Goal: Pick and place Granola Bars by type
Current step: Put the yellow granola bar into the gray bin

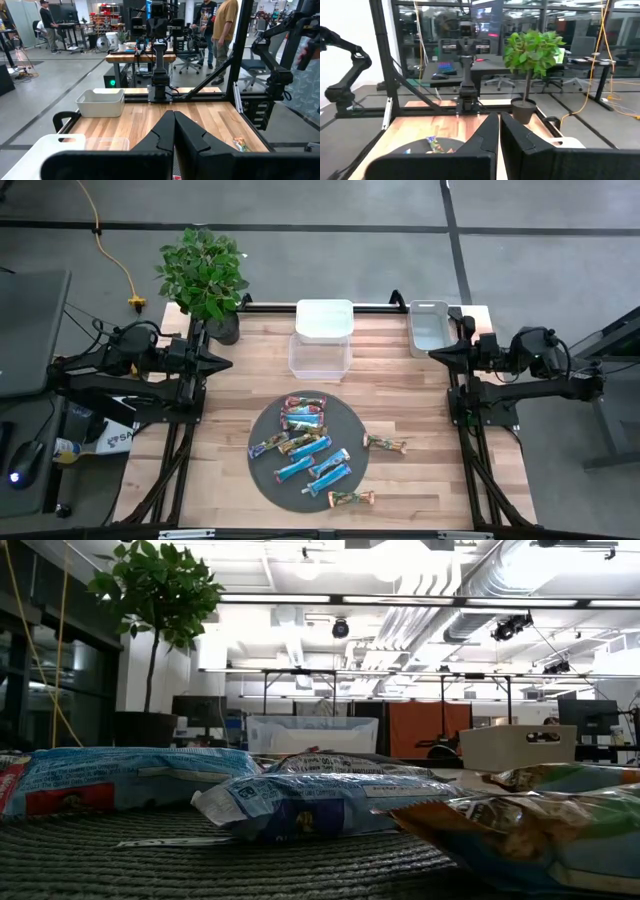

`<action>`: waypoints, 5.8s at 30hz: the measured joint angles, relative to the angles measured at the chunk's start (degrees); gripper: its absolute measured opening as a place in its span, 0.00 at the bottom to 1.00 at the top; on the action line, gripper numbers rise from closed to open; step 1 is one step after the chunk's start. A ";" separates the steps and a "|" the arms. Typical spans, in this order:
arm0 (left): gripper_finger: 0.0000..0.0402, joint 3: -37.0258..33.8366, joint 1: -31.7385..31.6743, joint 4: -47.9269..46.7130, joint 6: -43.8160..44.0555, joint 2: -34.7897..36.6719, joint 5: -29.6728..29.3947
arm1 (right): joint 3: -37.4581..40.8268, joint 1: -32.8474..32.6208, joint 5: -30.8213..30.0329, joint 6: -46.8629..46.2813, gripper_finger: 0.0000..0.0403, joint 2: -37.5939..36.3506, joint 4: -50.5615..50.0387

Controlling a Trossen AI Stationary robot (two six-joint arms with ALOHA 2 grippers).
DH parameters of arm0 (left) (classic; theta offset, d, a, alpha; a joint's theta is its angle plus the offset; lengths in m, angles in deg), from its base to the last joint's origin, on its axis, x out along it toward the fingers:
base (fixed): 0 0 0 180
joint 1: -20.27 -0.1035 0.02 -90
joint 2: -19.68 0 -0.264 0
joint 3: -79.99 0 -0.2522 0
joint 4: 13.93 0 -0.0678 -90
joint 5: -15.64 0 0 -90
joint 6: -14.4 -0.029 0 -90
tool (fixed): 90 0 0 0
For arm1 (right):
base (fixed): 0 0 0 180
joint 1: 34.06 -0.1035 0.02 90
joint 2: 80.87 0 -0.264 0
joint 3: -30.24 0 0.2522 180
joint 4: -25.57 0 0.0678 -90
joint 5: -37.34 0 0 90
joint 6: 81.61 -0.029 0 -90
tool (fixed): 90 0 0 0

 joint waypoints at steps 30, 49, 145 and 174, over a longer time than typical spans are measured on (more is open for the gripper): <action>0.00 -0.01 -0.02 -0.01 0.00 0.00 0.00 | 0.02 -0.04 -2.65 -11.31 0.04 6.76 -1.10; 0.00 0.00 -0.02 -0.02 0.01 0.00 -0.01 | -15.87 -4.74 4.48 -17.46 0.30 37.91 -21.84; 0.00 0.00 -0.01 -0.02 0.01 0.00 -0.02 | 2.45 -28.48 -1.79 -38.95 0.57 68.43 -3.26; 0.00 0.00 -0.02 -0.02 0.01 0.00 -0.01 | 2.62 -28.41 -2.00 -45.39 0.20 68.57 -3.72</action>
